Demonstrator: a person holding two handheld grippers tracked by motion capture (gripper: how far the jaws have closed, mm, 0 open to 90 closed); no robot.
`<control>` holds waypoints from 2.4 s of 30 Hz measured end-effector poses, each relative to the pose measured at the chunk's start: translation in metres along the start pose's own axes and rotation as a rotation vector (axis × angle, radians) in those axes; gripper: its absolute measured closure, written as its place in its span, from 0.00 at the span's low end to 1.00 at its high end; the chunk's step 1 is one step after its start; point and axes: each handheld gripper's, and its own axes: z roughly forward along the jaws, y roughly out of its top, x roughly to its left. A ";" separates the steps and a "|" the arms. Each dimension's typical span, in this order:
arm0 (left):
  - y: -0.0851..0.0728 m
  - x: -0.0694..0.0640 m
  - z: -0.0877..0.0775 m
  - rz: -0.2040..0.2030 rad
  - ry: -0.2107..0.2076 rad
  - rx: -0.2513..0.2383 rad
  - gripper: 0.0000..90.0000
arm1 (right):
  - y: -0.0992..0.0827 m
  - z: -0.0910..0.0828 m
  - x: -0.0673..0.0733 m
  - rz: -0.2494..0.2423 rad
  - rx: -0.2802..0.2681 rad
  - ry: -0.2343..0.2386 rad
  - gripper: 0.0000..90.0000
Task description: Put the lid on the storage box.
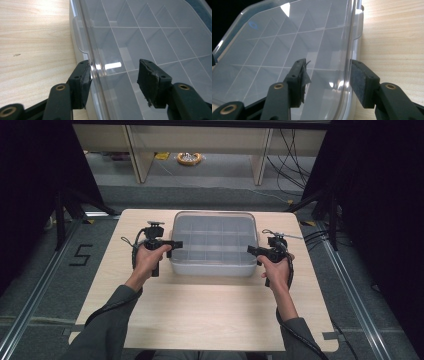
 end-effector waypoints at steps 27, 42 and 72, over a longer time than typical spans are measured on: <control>-0.005 0.004 0.008 -0.008 0.013 -0.013 0.50 | 0.002 0.013 -0.013 -0.033 -0.014 -0.013 0.60; 0.006 0.025 0.025 -0.159 -0.051 -0.070 0.51 | 0.016 0.030 -0.018 0.097 -0.024 -0.004 0.57; 0.005 0.023 0.026 -0.181 -0.040 -0.089 0.52 | 0.023 0.044 -0.020 0.058 -0.078 -0.024 0.56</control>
